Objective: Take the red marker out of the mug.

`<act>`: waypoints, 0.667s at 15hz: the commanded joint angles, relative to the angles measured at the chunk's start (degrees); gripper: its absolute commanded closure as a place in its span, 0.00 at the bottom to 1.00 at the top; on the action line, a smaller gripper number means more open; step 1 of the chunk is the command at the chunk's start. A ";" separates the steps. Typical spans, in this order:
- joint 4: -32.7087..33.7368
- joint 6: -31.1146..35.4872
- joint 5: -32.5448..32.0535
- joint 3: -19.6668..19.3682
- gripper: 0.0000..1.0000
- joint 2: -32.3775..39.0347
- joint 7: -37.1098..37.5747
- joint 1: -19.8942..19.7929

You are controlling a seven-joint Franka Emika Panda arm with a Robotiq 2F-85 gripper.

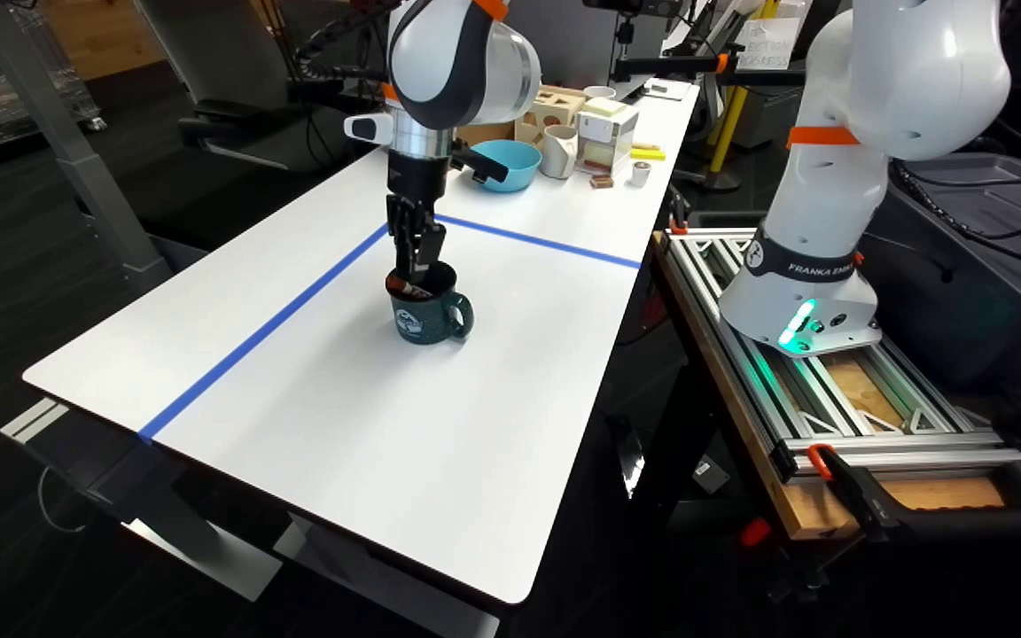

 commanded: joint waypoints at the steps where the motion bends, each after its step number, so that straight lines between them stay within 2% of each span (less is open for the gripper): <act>1: 0.62 2.07 1.86 1.76 0.48 1.57 -2.00 -1.11; 6: 0.96 3.99 1.24 3.43 0.51 3.61 -1.70 -1.97; 10: 1.35 5.28 1.59 3.81 0.64 4.98 -2.11 -1.97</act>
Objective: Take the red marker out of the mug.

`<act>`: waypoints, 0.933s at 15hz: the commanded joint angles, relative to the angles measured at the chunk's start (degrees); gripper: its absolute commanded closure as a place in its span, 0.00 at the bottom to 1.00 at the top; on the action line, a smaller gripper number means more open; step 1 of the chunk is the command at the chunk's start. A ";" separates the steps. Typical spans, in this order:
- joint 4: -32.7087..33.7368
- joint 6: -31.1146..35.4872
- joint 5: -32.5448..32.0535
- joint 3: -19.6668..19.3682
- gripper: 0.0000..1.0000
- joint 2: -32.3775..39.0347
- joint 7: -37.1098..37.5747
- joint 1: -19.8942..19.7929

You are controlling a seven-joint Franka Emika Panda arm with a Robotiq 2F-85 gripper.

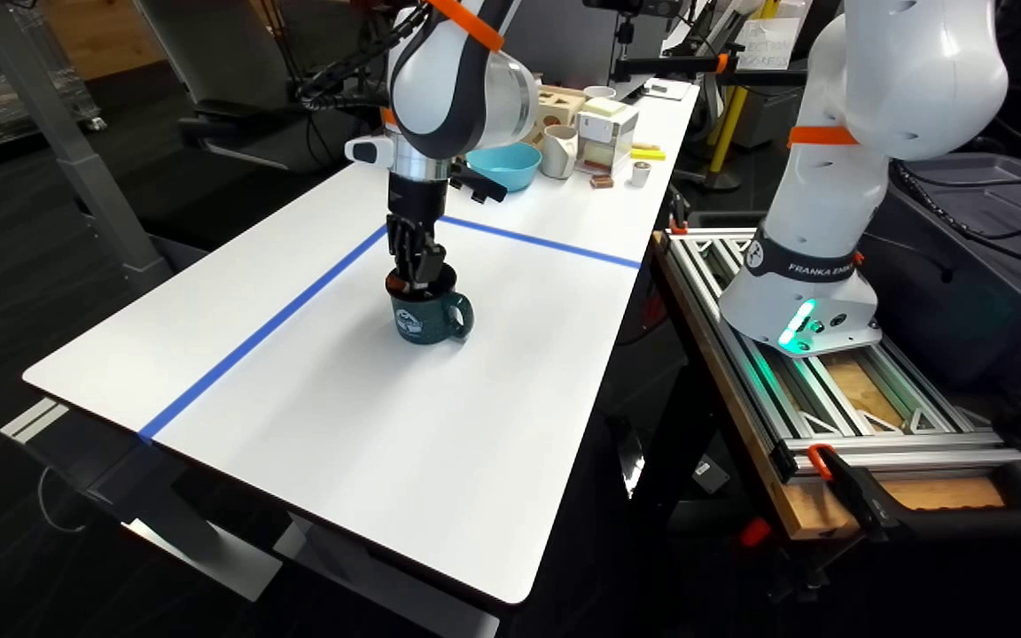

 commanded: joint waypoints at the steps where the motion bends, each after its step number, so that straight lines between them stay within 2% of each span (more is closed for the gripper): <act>1: 1.05 1.85 1.62 1.19 0.76 1.47 -1.82 -0.82; 2: 1.19 2.06 1.63 1.28 0.74 1.64 -1.83 -0.90; 3: 1.30 2.21 1.66 1.40 0.94 1.81 -1.88 -1.01; 4: 1.39 2.29 1.72 1.53 0.97 1.93 -1.90 -1.15; 5: 1.29 2.35 1.83 1.68 0.95 1.75 -1.98 -1.28; 6: 1.08 2.15 2.16 2.08 0.99 1.24 -2.26 -1.61; 7: 0.86 1.89 2.08 2.15 0.95 0.75 -2.03 -1.68; 10: -0.57 0.84 0.16 0.88 0.95 -1.40 1.01 -0.49; 11: -0.86 0.49 -0.93 1.76 0.95 -1.98 2.41 -1.40; 14: -1.61 -0.57 -1.58 1.31 0.95 -4.47 4.93 -0.65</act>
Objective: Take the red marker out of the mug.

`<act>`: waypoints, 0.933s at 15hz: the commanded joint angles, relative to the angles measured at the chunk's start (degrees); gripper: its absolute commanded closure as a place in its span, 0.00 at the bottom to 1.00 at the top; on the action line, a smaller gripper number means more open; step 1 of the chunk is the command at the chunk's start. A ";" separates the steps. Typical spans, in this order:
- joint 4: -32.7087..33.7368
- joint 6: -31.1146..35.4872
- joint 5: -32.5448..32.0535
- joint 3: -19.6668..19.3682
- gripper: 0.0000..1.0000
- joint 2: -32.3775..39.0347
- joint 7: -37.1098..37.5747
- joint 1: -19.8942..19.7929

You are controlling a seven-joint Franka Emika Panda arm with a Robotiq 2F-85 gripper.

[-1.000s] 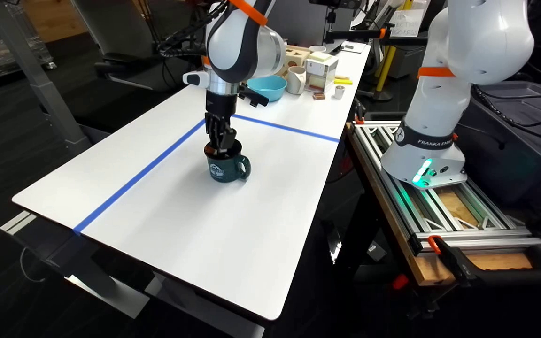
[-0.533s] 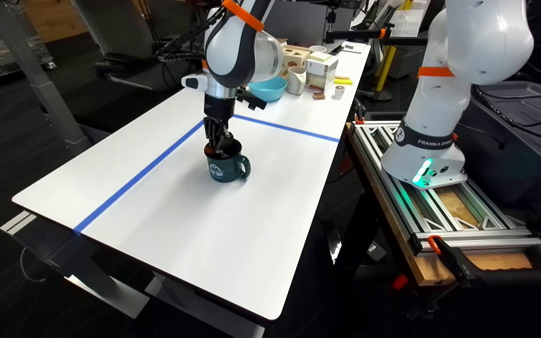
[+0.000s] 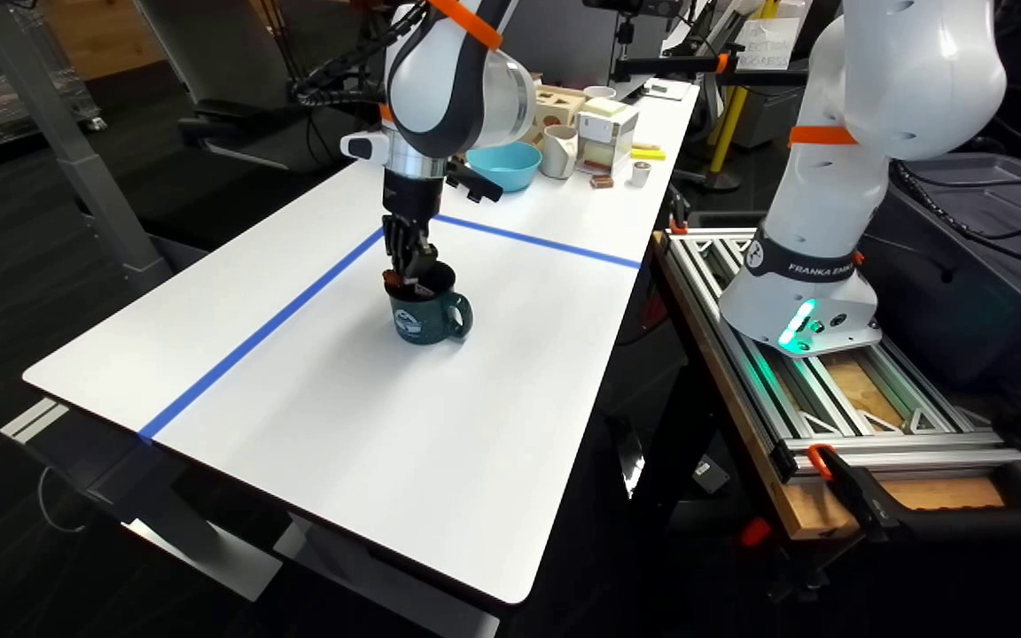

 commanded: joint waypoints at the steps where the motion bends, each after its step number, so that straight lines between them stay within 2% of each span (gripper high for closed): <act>1: -2.15 -2.31 -1.39 0.00 0.95 -5.31 4.29 0.47; 4: -1.89 -4.11 -1.89 -0.98 0.95 -7.95 7.31 1.39; 8: -0.92 -7.53 -5.44 -4.39 0.95 -11.11 13.61 3.29; 10: 0.33 -7.03 -8.19 -6.44 0.95 -11.39 16.98 3.90; 14: 3.13 -5.85 -18.05 -11.16 0.95 -9.09 26.76 4.51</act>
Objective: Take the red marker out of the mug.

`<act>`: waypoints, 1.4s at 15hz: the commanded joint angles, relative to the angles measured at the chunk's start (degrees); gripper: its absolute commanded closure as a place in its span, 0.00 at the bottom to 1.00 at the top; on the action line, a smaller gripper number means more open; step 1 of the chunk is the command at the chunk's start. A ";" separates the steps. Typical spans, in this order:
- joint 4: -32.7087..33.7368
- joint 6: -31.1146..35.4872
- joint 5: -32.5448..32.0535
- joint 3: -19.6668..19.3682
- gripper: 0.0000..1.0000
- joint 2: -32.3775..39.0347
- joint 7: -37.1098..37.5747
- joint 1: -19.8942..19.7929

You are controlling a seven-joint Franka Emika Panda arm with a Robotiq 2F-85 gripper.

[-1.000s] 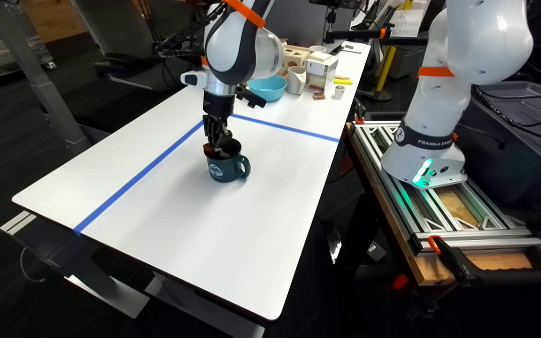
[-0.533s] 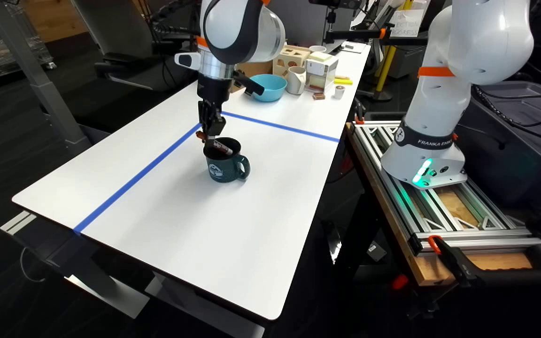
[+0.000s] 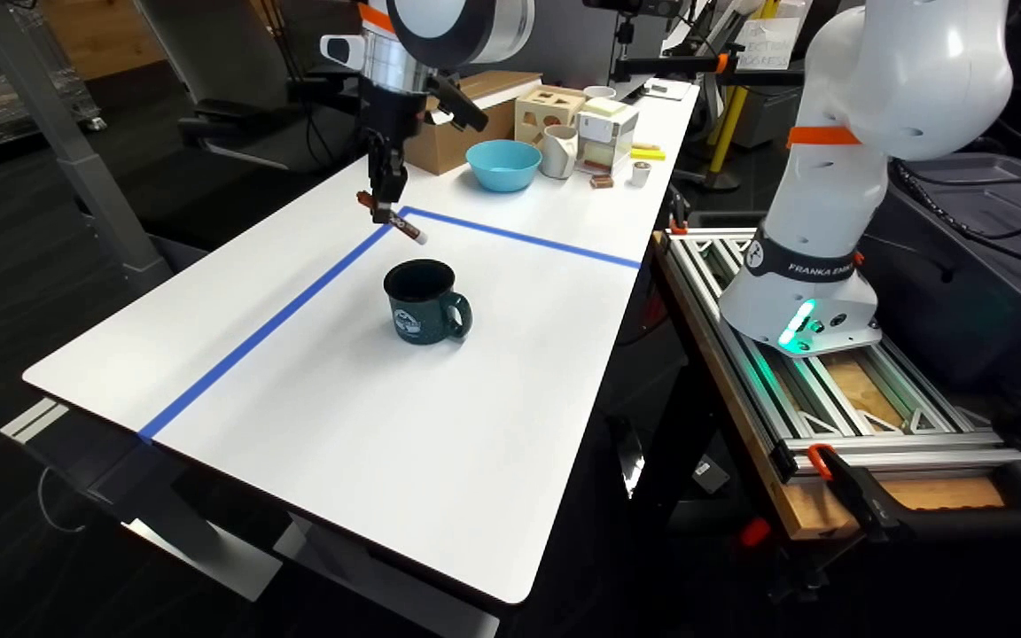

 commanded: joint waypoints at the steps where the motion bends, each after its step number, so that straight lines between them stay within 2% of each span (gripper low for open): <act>1: 2.27 -0.03 -7.98 -4.04 0.95 1.94 8.95 1.19; 3: 3.64 -0.07 -11.87 -5.72 0.95 4.15 13.27 1.07; 6: 5.71 -0.95 -13.73 -6.37 0.95 7.86 16.43 0.27; 13: 10.00 -0.97 -11.64 -3.93 0.95 16.77 17.26 -2.71; 20: 13.03 -1.74 -11.97 -1.88 0.95 22.10 17.46 -4.97; 21: 13.38 -1.83 -12.02 -1.76 0.91 22.41 17.58 -5.09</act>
